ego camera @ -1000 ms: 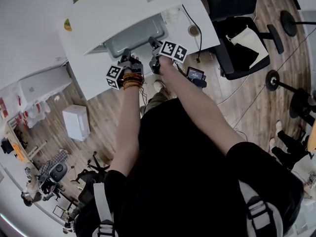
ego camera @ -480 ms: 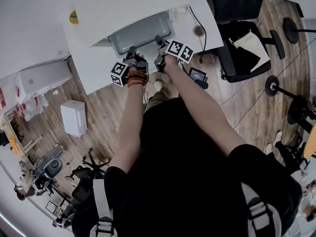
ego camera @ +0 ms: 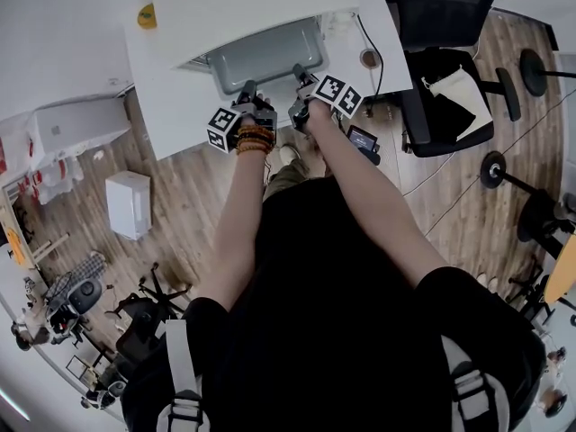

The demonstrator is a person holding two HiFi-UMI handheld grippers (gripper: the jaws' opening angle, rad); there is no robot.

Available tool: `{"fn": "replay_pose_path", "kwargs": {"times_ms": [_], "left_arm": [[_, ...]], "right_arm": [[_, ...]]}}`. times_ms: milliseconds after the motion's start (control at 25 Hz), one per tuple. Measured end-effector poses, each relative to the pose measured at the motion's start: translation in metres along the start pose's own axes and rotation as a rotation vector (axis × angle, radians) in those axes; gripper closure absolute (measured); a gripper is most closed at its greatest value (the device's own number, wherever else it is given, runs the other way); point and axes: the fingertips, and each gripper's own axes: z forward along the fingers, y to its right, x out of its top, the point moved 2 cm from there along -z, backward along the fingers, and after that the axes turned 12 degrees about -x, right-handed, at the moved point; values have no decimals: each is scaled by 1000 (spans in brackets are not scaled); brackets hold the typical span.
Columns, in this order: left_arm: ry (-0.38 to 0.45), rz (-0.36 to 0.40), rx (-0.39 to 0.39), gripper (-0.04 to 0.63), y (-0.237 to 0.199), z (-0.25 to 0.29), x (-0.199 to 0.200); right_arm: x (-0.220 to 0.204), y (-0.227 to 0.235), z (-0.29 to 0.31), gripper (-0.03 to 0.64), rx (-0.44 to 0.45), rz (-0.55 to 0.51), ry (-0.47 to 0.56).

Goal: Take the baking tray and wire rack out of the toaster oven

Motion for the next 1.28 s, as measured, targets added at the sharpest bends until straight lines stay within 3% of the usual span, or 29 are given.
{"fn": "replay_pose_path", "kwargs": {"times_ms": [1280], "left_arm": [[-67, -41, -9, 529, -12, -59, -28]], "right_arm": [[-35, 25, -55, 533, 6, 57, 58]]}}
